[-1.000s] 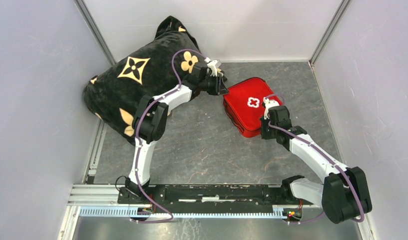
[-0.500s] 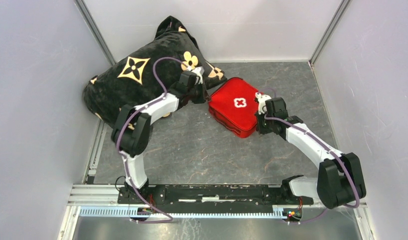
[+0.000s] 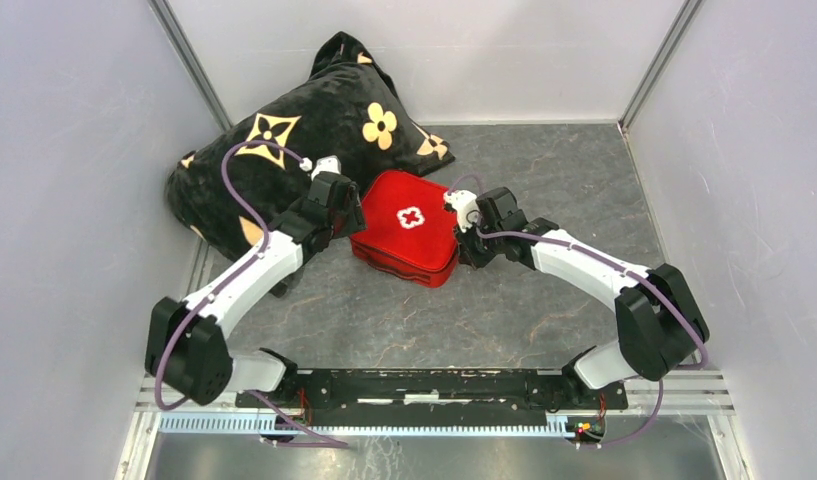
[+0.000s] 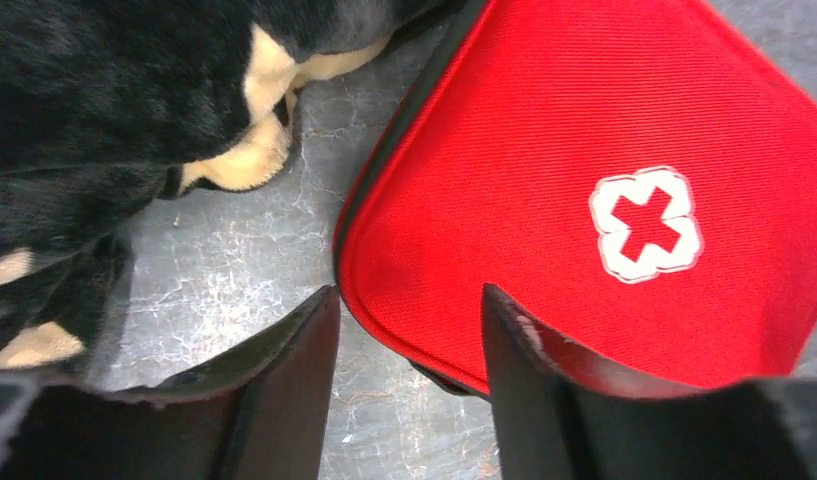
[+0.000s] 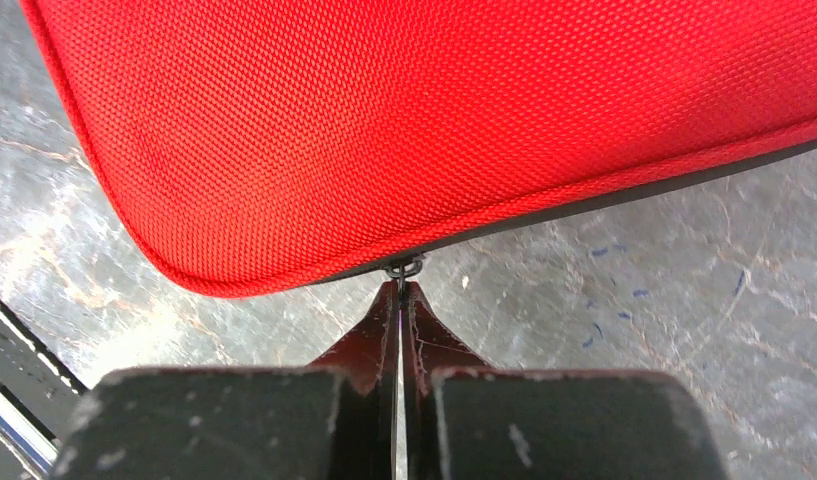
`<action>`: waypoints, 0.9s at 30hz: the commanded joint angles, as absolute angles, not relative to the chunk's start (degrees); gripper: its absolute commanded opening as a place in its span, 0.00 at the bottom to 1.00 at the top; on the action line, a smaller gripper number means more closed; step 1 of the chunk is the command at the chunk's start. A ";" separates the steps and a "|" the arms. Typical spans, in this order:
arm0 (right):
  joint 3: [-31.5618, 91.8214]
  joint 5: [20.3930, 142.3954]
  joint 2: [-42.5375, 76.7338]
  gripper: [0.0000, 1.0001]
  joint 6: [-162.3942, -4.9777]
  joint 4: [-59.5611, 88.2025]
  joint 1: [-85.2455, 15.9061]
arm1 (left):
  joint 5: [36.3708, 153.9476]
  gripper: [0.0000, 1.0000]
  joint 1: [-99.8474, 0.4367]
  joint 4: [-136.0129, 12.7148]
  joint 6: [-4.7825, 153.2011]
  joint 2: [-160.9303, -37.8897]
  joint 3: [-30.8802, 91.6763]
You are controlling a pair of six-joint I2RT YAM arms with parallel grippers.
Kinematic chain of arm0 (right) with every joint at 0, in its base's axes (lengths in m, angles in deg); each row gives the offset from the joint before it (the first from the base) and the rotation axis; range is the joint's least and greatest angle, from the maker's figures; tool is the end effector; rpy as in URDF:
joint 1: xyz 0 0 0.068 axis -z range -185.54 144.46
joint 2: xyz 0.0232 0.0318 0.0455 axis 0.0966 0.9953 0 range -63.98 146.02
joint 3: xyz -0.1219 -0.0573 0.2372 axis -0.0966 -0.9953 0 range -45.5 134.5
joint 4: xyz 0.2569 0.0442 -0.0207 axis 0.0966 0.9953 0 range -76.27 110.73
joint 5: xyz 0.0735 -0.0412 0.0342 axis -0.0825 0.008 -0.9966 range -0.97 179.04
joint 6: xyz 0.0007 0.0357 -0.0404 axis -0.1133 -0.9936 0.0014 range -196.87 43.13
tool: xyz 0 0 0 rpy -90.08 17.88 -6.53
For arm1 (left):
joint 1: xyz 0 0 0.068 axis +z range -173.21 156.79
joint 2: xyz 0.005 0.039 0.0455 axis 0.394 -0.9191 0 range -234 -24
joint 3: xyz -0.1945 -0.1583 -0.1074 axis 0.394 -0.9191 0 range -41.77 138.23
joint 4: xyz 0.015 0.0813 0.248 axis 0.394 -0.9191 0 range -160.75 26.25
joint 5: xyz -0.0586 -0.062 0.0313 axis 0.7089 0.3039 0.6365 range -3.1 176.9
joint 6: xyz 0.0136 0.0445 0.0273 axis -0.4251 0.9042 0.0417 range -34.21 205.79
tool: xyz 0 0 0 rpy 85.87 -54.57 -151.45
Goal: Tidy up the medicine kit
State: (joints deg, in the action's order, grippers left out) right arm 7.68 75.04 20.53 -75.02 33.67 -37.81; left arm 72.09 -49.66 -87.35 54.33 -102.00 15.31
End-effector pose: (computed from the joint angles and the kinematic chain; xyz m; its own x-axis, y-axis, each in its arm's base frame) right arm 0.2518 0.1691 0.2154 -0.6384 -0.4402 -0.6314 -0.6669 0.7259 0.1683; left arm 0.2659 -0.1222 0.2642 -0.6750 -0.2277 -0.7018 -0.0993 0.9706 -0.2193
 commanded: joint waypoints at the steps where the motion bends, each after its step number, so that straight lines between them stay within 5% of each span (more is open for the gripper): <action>1: 9.43 70.93 19.51 0.00 -75.07 24.51 -38.24 | 68.50 0.68 -50.19 -88.63 51.41 -96.92 15.58; 7: 9.93 74.34 20.07 0.00 -76.77 25.18 -38.21 | 77.37 0.80 -51.78 -86.40 47.85 -91.84 11.33; 16: 9.64 76.74 20.19 0.00 -78.05 26.46 -38.27 | 75.42 0.82 -63.04 -81.87 42.41 -92.65 7.89; 27: 8.02 77.31 19.52 0.00 -77.36 27.42 -38.23 | 75.20 0.81 -63.64 -74.98 37.84 -98.90 6.51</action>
